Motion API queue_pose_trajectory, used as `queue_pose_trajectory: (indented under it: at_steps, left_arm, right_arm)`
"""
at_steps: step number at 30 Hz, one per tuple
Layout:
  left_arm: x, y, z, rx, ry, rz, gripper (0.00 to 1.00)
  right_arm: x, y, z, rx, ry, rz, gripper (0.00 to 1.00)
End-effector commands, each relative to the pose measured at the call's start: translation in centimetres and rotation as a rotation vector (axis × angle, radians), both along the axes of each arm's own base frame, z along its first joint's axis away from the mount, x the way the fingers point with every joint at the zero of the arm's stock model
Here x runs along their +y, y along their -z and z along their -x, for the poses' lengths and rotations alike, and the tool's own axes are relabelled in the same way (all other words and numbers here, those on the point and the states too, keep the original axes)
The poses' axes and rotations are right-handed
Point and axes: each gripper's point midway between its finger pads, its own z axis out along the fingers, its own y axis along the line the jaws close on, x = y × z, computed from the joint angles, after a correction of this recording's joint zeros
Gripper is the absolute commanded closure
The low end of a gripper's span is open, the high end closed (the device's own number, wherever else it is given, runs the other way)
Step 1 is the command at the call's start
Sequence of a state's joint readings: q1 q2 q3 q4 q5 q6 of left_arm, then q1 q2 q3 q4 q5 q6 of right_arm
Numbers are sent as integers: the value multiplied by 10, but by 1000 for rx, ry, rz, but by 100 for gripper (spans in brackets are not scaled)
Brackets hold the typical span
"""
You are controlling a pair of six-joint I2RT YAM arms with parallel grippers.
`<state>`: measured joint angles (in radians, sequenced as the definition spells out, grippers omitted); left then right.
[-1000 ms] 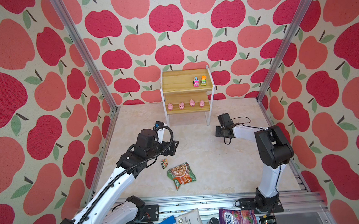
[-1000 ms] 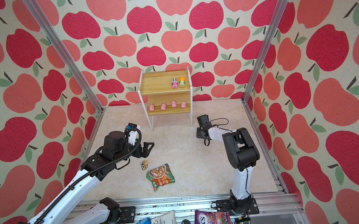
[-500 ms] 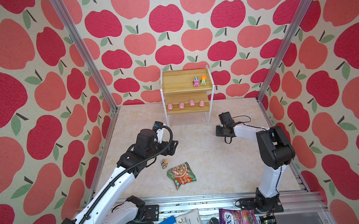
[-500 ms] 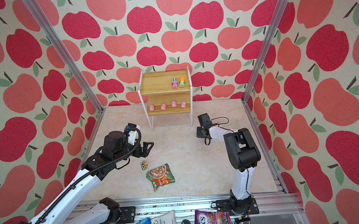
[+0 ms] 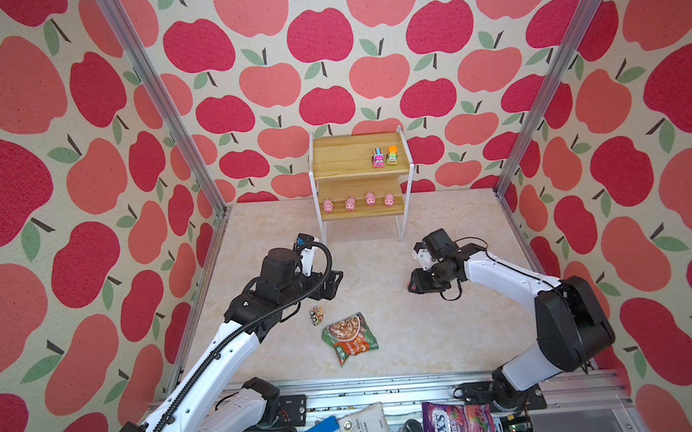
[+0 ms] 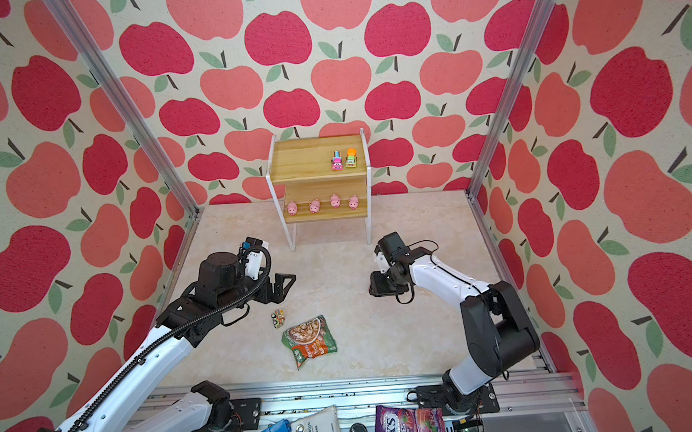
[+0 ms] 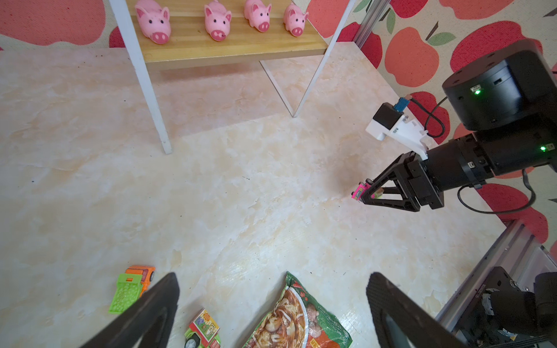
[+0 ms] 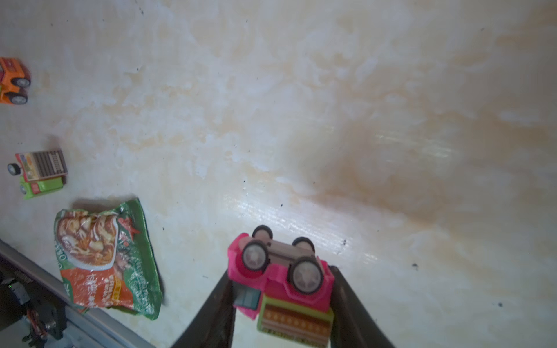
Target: Place and organize the plastic toys onto the shelf
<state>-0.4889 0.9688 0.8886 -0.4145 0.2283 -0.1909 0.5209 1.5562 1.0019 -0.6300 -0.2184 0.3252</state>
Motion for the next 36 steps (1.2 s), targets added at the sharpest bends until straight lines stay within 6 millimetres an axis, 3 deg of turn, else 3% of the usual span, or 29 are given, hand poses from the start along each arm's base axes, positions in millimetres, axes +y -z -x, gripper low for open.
queue_pose_trajectory:
  at_steps: [1,5,11,16,21,26,36]
  left_arm:
    - [-1,-8,1,-30,15,19,1]
    - [0,-9,3,-35,15,19,1]
    - [0,-10,3,-36,22,22,1]
    - [2,-11,3,-39,24,23,1]
    - [4,-11,3,-39,25,25,1]
    - [4,-9,3,-36,24,17,1]
    - [-7,-3,11,-61,98,3,1]
  right_arm:
    - [-1,10,45,182,-102,14,65]
    - [-1,16,58,254,-165,65,65]
    - [0,18,52,325,-225,131,62]
    - [6,14,26,310,-256,185,51]
    - [15,-3,-13,210,-240,200,39]
    - [20,-16,-31,154,-223,199,35]
    - [-8,-43,-12,-99,-69,170,36]
